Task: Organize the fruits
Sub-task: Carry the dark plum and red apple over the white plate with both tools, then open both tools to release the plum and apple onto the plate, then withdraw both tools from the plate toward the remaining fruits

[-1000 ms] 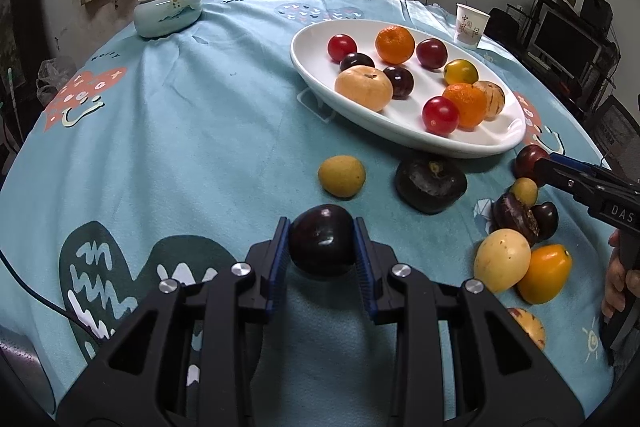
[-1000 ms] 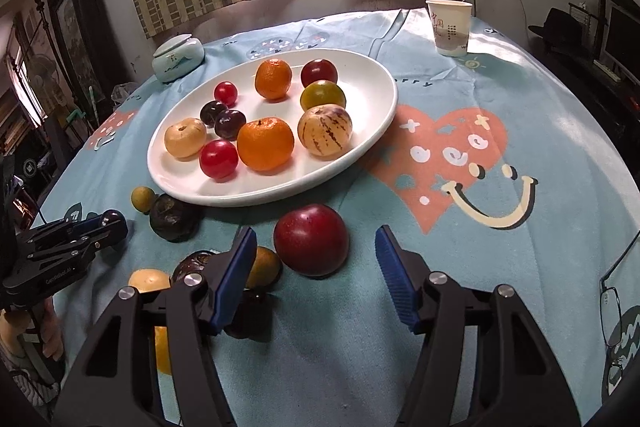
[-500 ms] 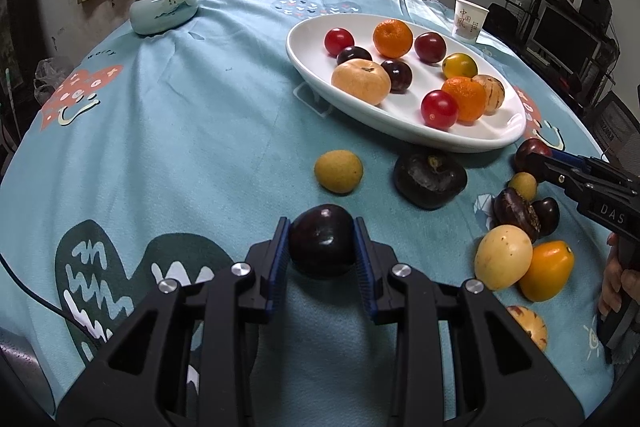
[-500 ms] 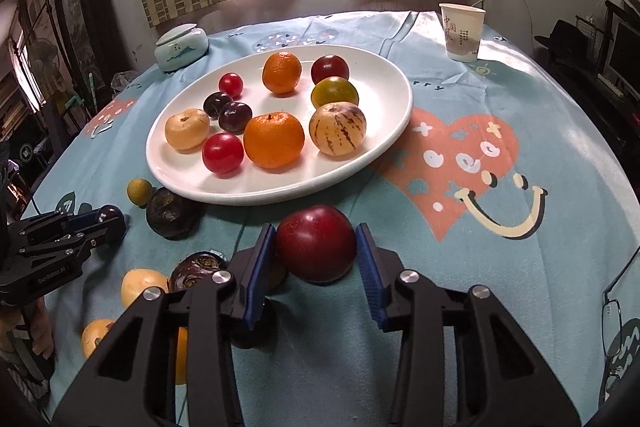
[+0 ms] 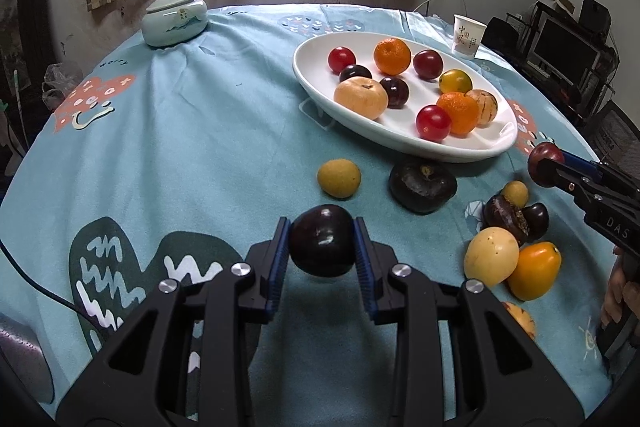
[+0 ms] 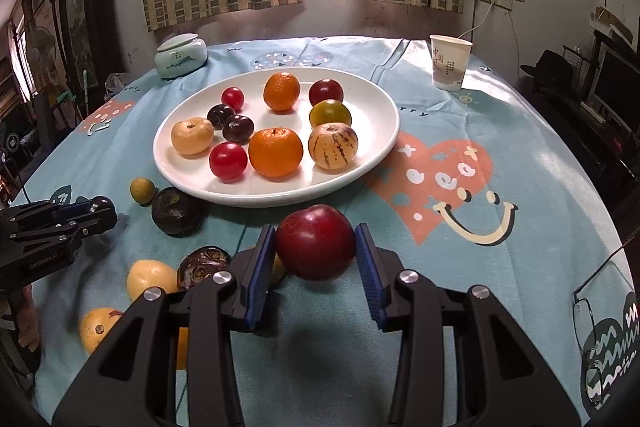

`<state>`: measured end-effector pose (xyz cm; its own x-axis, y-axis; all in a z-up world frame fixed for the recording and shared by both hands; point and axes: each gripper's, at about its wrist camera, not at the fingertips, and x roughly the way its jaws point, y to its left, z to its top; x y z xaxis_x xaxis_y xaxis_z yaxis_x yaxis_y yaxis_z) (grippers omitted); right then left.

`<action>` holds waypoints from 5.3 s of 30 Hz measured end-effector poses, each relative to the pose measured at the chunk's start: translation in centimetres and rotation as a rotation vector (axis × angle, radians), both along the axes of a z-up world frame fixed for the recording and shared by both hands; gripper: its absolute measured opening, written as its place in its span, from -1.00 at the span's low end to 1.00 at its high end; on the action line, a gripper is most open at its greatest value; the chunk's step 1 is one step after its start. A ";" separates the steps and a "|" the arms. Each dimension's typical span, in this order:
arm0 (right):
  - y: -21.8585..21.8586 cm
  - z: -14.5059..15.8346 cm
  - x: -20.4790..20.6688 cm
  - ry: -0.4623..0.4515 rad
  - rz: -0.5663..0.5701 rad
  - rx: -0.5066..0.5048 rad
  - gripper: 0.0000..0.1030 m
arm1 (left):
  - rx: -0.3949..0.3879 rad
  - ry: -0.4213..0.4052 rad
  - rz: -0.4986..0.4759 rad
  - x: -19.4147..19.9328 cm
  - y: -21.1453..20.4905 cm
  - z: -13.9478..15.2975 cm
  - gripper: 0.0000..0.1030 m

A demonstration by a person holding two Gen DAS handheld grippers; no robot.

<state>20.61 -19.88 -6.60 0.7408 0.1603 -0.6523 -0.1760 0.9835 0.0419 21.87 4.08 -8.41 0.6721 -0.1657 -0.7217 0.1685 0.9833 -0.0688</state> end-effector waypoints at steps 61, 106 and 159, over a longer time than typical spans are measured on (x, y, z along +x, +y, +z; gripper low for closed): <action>0.6 9.3 13.0 -0.136 0.101 0.206 -0.20 | -0.016 -0.122 0.020 15.5 -5.2 7.3 -0.39; 3.9 -0.3 16.3 0.129 0.158 0.099 -0.19 | -0.010 0.021 0.036 17.5 -4.2 2.3 0.18; -4.0 2.6 2.0 0.021 -0.028 0.259 0.49 | 0.087 -0.019 0.144 2.7 1.0 1.1 0.92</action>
<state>22.62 -23.83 -4.01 0.7338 0.3036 -0.6078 -0.1454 0.9441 0.2960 24.55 5.03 -7.30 0.6979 -0.0042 -0.7162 0.0263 0.9995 0.0198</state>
